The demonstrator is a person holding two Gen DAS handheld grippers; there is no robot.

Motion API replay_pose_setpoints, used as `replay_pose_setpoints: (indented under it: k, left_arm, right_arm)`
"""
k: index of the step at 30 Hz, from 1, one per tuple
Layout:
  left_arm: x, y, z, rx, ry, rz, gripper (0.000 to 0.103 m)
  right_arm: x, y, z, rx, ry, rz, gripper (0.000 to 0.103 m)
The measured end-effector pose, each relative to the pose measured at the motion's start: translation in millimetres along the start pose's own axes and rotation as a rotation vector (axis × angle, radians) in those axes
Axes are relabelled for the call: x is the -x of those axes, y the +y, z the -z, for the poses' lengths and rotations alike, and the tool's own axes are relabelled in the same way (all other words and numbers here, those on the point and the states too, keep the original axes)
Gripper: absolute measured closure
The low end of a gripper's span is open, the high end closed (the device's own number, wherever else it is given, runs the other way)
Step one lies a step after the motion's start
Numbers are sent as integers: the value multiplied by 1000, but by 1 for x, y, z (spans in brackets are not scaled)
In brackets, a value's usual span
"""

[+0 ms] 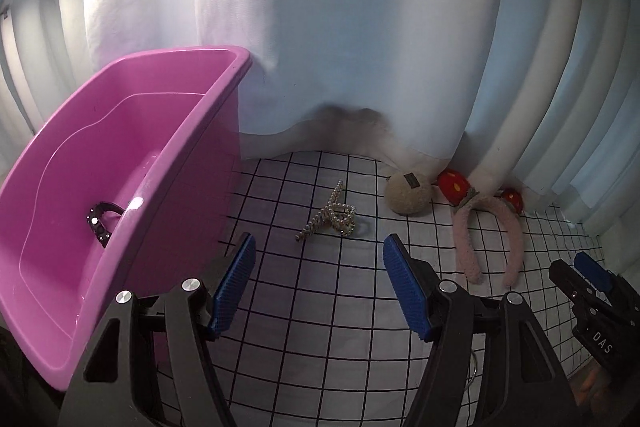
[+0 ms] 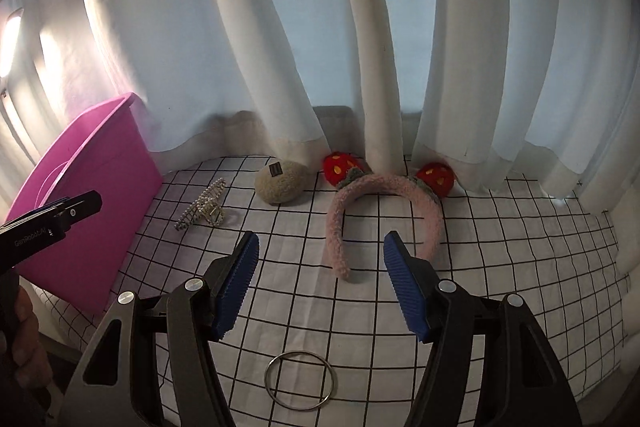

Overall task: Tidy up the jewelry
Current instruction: 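Withdraw both open tools from the tub back over the table, then close the left tool on the pearl hair claw while the right tool approaches the large silver ring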

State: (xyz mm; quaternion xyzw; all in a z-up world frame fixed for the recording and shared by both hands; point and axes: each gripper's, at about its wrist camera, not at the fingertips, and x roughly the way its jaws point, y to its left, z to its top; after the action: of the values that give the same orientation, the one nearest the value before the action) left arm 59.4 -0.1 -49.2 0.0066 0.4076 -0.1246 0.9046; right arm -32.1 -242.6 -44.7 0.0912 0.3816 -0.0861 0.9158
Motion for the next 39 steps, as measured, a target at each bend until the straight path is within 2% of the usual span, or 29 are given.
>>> replay_pose_setpoints:
  k: [4, 11, 16, 21, 27, 39]
  left_arm:
    - [-26, -3, 12, -18, 38, -7, 38]
    - [-61, -2, 28, -53, 84, -12, 38]
    - [-84, -2, 34, -82, 92, -17, 38]
    - [-105, 0, 34, -96, 94, -23, 38]
    - [-130, 2, 32, -114, 102, -29, 38]
    - [-165, 4, 19, -85, 128, -33, 38]
  right_arm:
    - [-5, -14, 38, -51, 61, 8, 41]
    - [-36, -2, 100, -95, 205, -7, 41]
    - [-47, 13, 126, -96, 237, -12, 41]
    - [-60, 28, 138, -87, 246, -7, 41]
    - [-66, 37, 140, -68, 216, 41, 38]
    - [-76, 47, 143, -31, 188, 93, 33]
